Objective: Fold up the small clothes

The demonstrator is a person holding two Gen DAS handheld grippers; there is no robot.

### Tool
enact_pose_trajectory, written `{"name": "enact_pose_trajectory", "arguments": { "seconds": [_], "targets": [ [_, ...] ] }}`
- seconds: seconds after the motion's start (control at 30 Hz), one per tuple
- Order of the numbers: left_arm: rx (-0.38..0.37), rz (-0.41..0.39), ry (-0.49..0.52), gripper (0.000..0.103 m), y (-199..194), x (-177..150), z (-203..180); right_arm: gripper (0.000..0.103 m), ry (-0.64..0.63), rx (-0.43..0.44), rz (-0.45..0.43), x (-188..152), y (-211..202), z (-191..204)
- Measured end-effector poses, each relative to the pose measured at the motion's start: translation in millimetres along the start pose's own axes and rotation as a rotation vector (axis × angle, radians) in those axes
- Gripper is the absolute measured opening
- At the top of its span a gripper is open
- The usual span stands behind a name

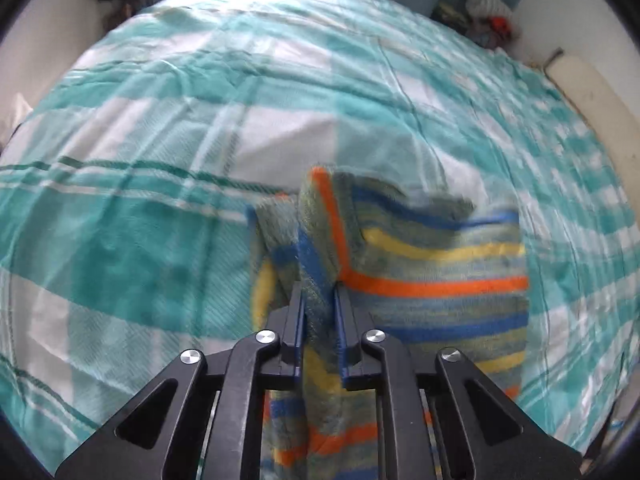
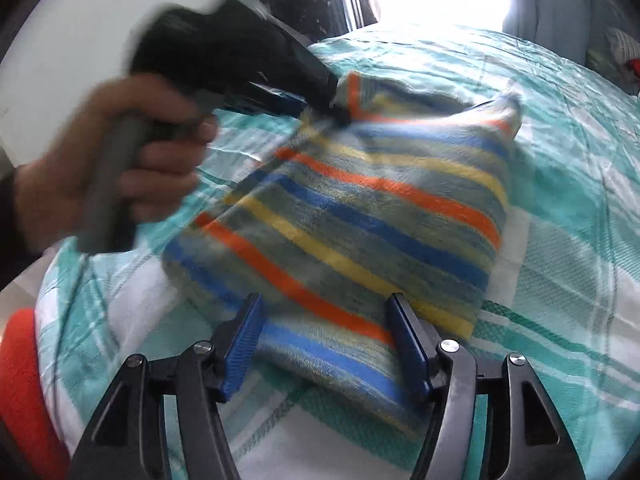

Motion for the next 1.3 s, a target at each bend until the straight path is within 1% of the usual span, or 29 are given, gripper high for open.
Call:
{"name": "enact_pose_trajectory", "arguments": {
  "seconds": [0.1, 0.13, 0.17, 0.2, 0.23, 0.3, 0.33, 0.37, 0.4, 0.43, 0.47, 0.5, 0.53, 0.6, 0.63, 0.7, 0.73, 0.77, 0.8, 0.83, 0.87, 0.9, 0.93, 0.97, 1.0, 1.03, 1.1, 1.17, 1.3],
  "targets": [
    [0.019, -0.017, 0.025, 0.006, -5.2, 0.2, 2.6, 0.063, 0.045, 0.041, -0.089, 15.1, -31.7, -13.7],
    [0.030, -0.012, 0.034, 0.014, -5.3, -0.2, 1.2, 0.063, 0.062, 0.052, -0.122, 28.3, -37.9, -20.4],
    [0.046, -0.003, 0.029, 0.019, -6.9, -1.1, 0.9, 0.063, 0.073, 0.064, -0.133, 40.2, -37.1, -24.9],
    [0.056, -0.006, 0.016, 0.029, -8.8, 0.0, 1.6, 0.063, 0.091, 0.084, -0.136, 57.1, -31.3, -31.4],
    [0.062, -0.017, 0.008, 0.040, -13.5, -0.8, 2.9, 0.063, 0.117, 0.107, -0.133, 70.9, -22.0, -38.1],
    [0.080, -0.036, -0.008, 0.051, -27.7, -5.1, 8.1, 0.063, 0.180, 0.110, -0.085, 88.8, 8.7, -50.6],
    [0.081, -0.035, -0.012, 0.052, -32.9, -7.2, 9.6, 0.060, 0.235, 0.066, 0.025, 91.7, 43.3, -65.8],
    [0.078, -0.033, -0.014, 0.052, -39.9, -9.8, 10.4, 0.056, 0.261, 0.063, 0.110, 87.4, 64.5, -72.3],
    [0.070, -0.031, -0.009, 0.056, -50.0, -15.3, 10.3, 0.051, 0.267, 0.064, 0.150, 82.9, 75.1, -75.5],
    [0.055, -0.031, 0.007, 0.065, -62.4, -23.1, 7.5, 0.051, 0.249, 0.051, 0.129, 84.5, 72.7, -75.1],
    [0.042, -0.034, 0.023, 0.072, -70.8, -29.5, 3.5, 0.051, 0.221, 0.040, 0.097, 88.1, 59.4, -70.5],
    [0.022, -0.043, 0.050, 0.084, -85.1, -43.5, -3.8, 0.051, 0.217, 0.043, 0.078, 89.0, 49.2, -67.6],
    [0.010, -0.048, 0.069, 0.089, -94.0, -54.9, -9.6, 0.052, 0.227, 0.059, 0.028, 87.6, 26.7, -62.9],
    [-0.010, -0.036, 0.123, 0.091, -100.8, -80.5, -23.0, 0.058, 0.231, 0.081, -0.021, 79.7, -3.5, -55.4],
    [0.008, -0.020, 0.143, 0.091, -99.0, -92.4, -25.2, 0.061, 0.224, 0.079, -0.037, 70.4, -18.8, -47.1],
    [0.089, 0.025, 0.170, 0.088, -83.8, -115.2, -22.2, 0.065, 0.210, 0.073, -0.046, 47.2, -35.4, -32.9],
    [0.119, 0.058, 0.167, 0.080, -74.6, -122.3, -17.0, 0.067, 0.204, 0.064, -0.028, 27.3, -32.8, -25.0],
    [0.147, 0.092, 0.156, 0.076, -66.6, -127.8, -10.5, 0.067, 0.198, 0.051, 0.008, 13.5, -25.7, -19.6],
    [0.158, 0.124, 0.136, 0.074, -61.8, -133.0, -3.9, 0.068, 0.189, 0.035, 0.072, -3.8, -11.4, -15.5],
    [0.144, 0.122, 0.108, 0.074, -65.9, -135.8, 0.2, 0.068, 0.169, 0.005, 0.148, -18.9, 3.5, -11.8],
    [0.145, 0.095, 0.086, 0.073, -79.0, -137.4, 0.9, 0.067, 0.124, -0.043, 0.136, -24.1, 0.4, -5.3],
    [0.146, 0.078, 0.082, 0.077, -87.2, -138.0, 0.3, 0.067, 0.101, -0.073, 0.110, -20.0, -9.8, 0.0],
    [0.140, 0.055, 0.083, 0.083, -101.0, -139.4, -2.4, 0.067, 0.097, -0.081, 0.095, -17.7, -21.1, 3.6],
    [0.138, 0.035, 0.087, 0.084, -113.1, -141.1, -6.2, 0.068, 0.115, -0.060, 0.064, -15.1, -37.9, 6.1],
    [0.141, 0.019, 0.093, 0.085, -121.6, -142.4, -9.3, 0.074, 0.133, -0.052, 0.036, -13.7, -50.4, 6.6],
    [0.147, 0.010, 0.102, 0.086, -127.8, -143.9, -12.5, 0.080, 0.152, -0.071, 0.004, -13.9, -67.9, 7.7],
    [0.169, -0.013, 0.129, 0.086, -138.8, -146.9, -20.5, 0.081, 0.169, -0.106, -0.026, -19.1, -87.9, 8.9],
    [0.189, -0.026, 0.143, 0.086, -146.3, -149.6, -27.4, 0.081, 0.200, -0.118, -0.033, -25.9, -100.7, 8.5],
    [0.203, -0.034, 0.168, 0.087, -154.4, -155.9, -33.7, 0.081, 0.248, -0.135, 0.006, -40.1, -109.5, 6.6]
  ]
}}
Point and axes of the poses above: each gripper's, at about its wrist camera, not at the fingertips, and y roughly the way its jaws point, z to its left, x to its top, the point moved 2 cm from there along y, roughly the way its jaws point, and after that the axes turned 10 degrees about -x, right-handed, at the moved point
